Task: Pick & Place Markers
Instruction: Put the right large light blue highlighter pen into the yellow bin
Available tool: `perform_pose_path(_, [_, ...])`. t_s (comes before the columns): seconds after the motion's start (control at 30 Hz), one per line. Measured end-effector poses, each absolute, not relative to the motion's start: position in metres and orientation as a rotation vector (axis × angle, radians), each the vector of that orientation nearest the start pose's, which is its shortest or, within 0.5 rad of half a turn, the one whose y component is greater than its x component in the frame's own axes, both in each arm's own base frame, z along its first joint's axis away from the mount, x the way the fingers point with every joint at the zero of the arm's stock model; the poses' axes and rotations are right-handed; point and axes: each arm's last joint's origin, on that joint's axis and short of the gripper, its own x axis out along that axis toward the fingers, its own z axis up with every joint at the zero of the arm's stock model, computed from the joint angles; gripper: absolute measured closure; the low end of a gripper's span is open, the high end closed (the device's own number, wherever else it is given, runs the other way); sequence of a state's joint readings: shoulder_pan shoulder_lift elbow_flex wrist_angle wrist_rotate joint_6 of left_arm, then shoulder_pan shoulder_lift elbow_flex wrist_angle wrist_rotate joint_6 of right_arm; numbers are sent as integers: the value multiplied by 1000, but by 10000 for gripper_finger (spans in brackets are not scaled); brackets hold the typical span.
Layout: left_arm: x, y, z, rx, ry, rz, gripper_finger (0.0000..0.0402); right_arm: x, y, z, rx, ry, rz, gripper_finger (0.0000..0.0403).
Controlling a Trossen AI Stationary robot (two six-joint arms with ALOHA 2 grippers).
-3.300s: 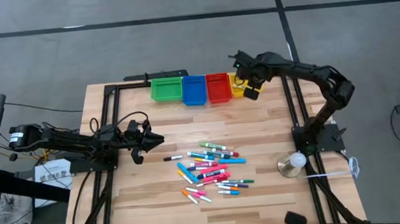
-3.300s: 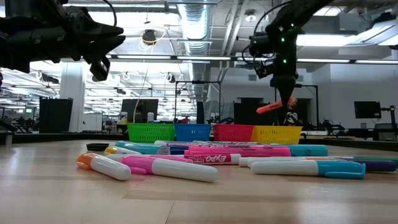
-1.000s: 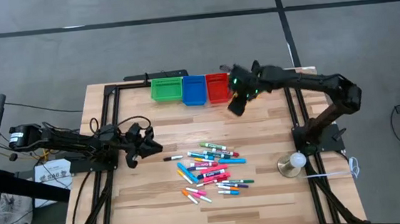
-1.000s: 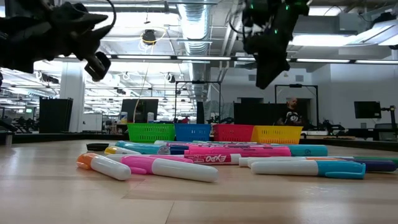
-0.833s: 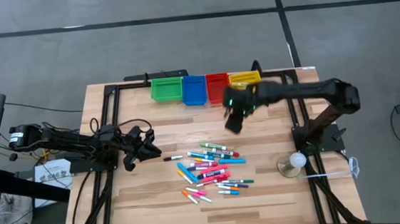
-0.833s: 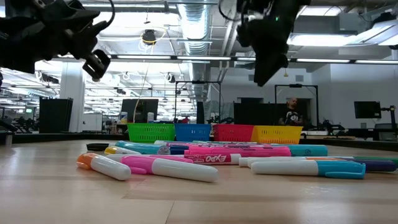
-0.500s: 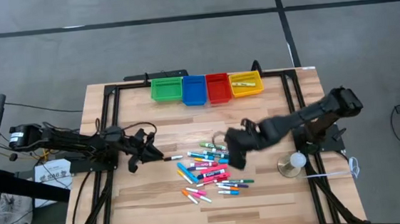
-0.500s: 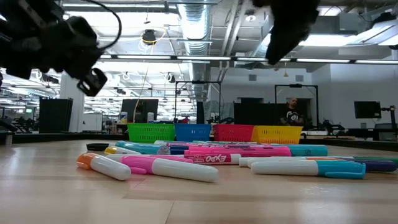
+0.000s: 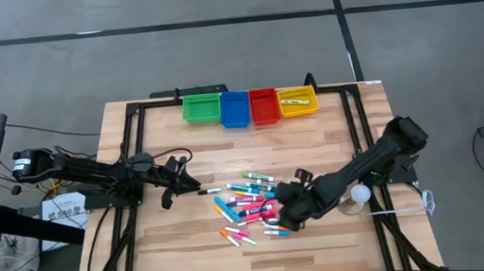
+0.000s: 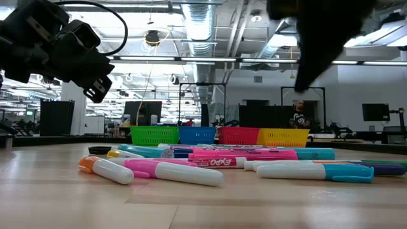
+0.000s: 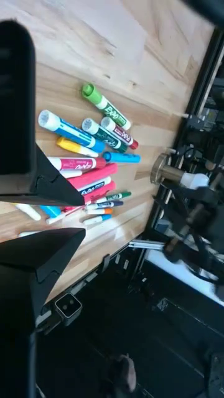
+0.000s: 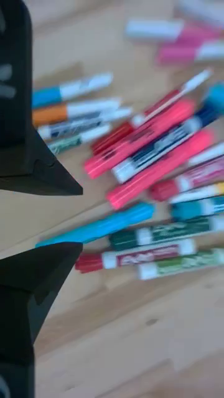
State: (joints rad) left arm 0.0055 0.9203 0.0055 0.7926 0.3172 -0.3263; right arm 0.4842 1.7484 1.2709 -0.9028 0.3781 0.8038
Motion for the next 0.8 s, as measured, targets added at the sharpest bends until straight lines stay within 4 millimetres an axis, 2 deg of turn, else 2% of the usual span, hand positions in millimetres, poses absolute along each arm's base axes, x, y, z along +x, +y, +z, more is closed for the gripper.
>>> perform_pose_path(0.17, [152, -8, 144, -364, 174, -287, 335, 308, 142, 180, 80, 1299, -389, 286])
perform_pose_path(0.27, [152, -8, 144, -364, 174, -287, 335, 312, 137, 168, 68, 1370, -363, 293])
perform_pose_path(0.5, [152, -8, 144, -365, 174, -287, 335, 318, 123, 166, 7, 1399, -326, 304])
perform_pose_path(0.6, [152, -8, 144, -365, 174, -288, 335, 321, 117, 166, -5, 1434, -248, 305])
perform_pose_path(0.8, [152, -8, 144, -365, 174, -288, 335, 328, 111, 153, -20, 1491, -146, 305])
